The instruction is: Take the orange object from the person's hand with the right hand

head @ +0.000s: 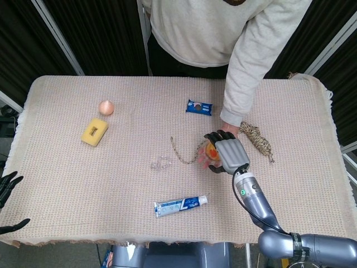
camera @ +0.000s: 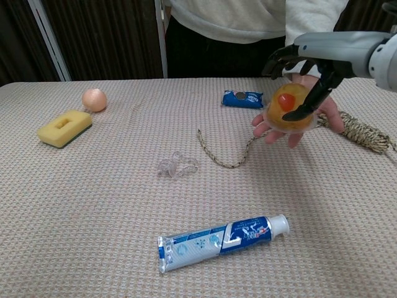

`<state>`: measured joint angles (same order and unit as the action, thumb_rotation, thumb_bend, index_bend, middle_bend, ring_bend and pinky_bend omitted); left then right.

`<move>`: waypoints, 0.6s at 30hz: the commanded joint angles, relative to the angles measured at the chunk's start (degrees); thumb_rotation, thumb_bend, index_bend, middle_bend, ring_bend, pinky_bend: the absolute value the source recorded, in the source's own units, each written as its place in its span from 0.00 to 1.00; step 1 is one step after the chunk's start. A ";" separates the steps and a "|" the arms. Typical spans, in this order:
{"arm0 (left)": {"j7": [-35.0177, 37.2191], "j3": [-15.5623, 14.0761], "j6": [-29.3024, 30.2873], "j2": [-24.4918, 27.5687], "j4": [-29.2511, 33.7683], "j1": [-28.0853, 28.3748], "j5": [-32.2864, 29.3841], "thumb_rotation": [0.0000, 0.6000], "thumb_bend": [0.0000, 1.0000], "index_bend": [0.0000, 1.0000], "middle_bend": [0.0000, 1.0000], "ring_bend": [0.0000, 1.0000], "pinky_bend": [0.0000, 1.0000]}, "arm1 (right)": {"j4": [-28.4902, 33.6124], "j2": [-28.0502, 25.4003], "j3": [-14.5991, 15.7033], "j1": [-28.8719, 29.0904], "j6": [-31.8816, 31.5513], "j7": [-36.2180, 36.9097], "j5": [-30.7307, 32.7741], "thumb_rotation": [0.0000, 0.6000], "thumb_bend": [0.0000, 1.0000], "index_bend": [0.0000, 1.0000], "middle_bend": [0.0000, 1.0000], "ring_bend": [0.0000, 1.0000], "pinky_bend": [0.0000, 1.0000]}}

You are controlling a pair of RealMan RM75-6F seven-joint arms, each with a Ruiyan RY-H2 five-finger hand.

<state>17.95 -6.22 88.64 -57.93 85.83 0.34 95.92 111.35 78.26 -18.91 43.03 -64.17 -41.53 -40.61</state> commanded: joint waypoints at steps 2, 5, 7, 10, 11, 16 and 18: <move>-0.09 -0.07 -0.52 0.24 0.32 0.18 -0.20 1.00 0.10 0.08 0.00 0.00 0.00 | -2.31 2.19 0.79 2.05 -0.54 -1.77 2.60 1.00 0.16 0.20 0.18 0.12 0.17; -0.16 -0.07 -0.47 0.30 0.41 0.15 -0.18 1.00 0.10 0.08 0.00 0.00 0.00 | -3.77 3.16 1.53 2.72 -0.99 -1.86 2.86 1.00 0.19 0.23 0.21 0.14 0.20; -0.14 -0.10 -0.46 0.32 0.40 0.14 -0.15 1.00 0.10 0.09 0.00 0.00 0.00 | -4.82 3.81 2.06 2.92 -1.33 -1.68 2.81 1.00 0.22 0.29 0.26 0.20 0.26; -0.10 -0.11 -0.46 0.34 0.39 0.15 -0.12 1.00 0.10 0.09 0.00 0.00 0.00 | -6.74 5.32 2.70 2.68 -2.92 -0.08 0.45 1.00 0.27 0.44 0.41 0.36 0.46; -0.09 -0.11 -0.47 0.35 0.39 0.15 -0.13 1.00 0.10 0.09 0.00 0.00 0.00 | -7.46 5.93 2.83 2.40 -3.73 0.95 -1.07 1.00 0.29 0.50 0.46 0.41 0.53; -0.24 -0.07 -0.37 0.28 0.37 0.11 -0.12 1.00 0.10 0.09 0.00 0.00 0.00 | -9.61 7.83 3.47 0.94 -6.98 6.34 -9.70 1.00 0.33 0.66 0.59 0.53 0.66; -0.29 -0.06 -0.44 0.27 0.45 0.12 -0.19 1.00 0.10 0.09 0.00 0.00 0.00 | -10.05 7.91 3.99 0.45 -7.80 8.15 -13.24 1.00 0.34 0.67 0.60 0.54 0.67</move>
<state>17.67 -6.28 88.20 -57.66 86.28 0.45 95.74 102.63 85.23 -15.75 44.54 -69.93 -36.75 -48.67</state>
